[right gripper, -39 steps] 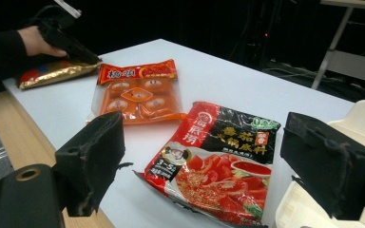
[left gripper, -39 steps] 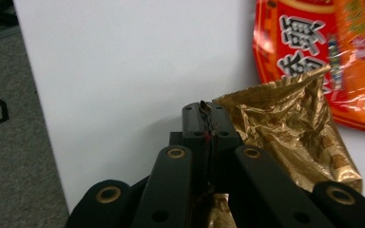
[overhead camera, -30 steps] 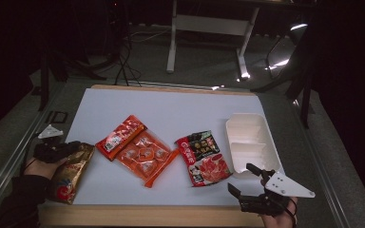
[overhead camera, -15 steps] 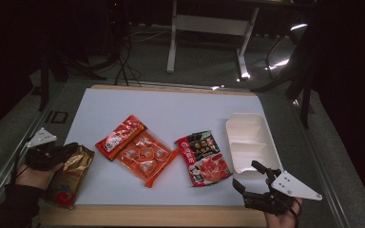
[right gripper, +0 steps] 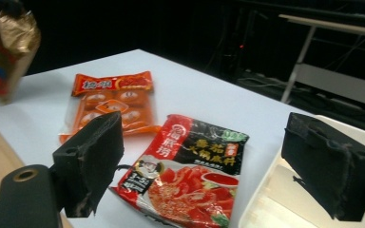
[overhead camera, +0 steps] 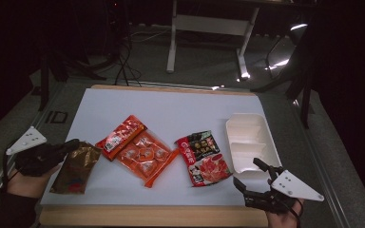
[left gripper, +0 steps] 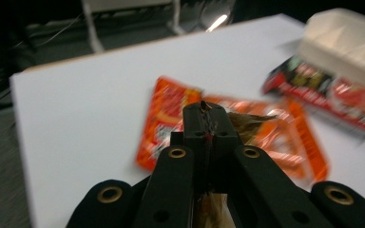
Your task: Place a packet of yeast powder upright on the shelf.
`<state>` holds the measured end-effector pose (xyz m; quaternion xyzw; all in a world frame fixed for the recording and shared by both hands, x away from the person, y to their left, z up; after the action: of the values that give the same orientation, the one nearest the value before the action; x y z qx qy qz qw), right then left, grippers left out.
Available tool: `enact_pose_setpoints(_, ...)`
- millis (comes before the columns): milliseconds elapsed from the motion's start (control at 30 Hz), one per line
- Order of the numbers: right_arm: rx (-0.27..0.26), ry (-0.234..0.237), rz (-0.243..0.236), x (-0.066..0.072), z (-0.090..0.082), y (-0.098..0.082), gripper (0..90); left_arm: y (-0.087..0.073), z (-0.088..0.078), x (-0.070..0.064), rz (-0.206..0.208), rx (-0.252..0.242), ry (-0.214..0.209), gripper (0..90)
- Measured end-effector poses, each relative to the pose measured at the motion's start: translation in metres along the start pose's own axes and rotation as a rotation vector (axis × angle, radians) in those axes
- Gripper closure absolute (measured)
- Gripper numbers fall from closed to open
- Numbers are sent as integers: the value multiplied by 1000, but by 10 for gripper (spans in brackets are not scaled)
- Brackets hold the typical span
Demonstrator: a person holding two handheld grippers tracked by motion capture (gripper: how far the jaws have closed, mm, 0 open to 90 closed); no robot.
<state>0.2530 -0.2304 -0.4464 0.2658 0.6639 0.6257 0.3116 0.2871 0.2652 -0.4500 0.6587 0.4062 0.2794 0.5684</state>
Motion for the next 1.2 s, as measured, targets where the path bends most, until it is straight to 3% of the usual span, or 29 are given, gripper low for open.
enact_pose_setpoints(200,12,15,24,2,3,4,132,17,20,-23,-11,-41,-57,899)
enact_pose_setpoints(267,9,17,32,1,4,8,128,23,28,-33,-14,-55,-89,898)
enact_pose_setpoints(367,-5,-23,-3,-5,6,16,122,31,40,-49,-14,-73,-146,898)
enact_pose_setpoints(467,-2,-21,-3,-7,9,17,123,35,54,-69,-11,-91,-214,898)
enact_pose_setpoints(633,5,9,7,-4,15,22,117,37,77,-96,-37,-100,-288,898)
enact_pose_setpoints(667,5,9,7,-4,15,22,117,37,77,-96,-37,-100,-288,898)
enact_pose_setpoints(700,21,14,16,-2,17,22,109,37,86,-106,-37,-97,-311,898)
enact_pose_setpoints(733,48,48,45,2,23,19,101,36,89,-110,-32,-97,-323,897)
enact_pose_setpoints(800,50,56,72,3,27,17,101,35,94,-116,-34,-98,-342,897)
enact_pose_setpoints(867,56,61,61,5,30,15,101,35,99,-122,-57,-104,-365,897)
enact_pose_setpoints(933,58,68,47,8,33,15,102,35,102,-127,-53,-111,-375,897)
enact_pose_setpoints(1200,54,122,55,17,43,24,135,42,117,-148,-89,-158,-423,897)
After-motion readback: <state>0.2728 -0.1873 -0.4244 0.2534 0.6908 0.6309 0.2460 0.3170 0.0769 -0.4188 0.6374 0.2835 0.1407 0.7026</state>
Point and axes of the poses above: each handheld gripper's, and its own axes: z roughly forward along the jaws, y roughly out of its top, x roughly to its left, the point moved 8 cm from there along z, roughly forward along the jaws, and after that the axes turned 15 degrees about -x, right-handed, at the moved point
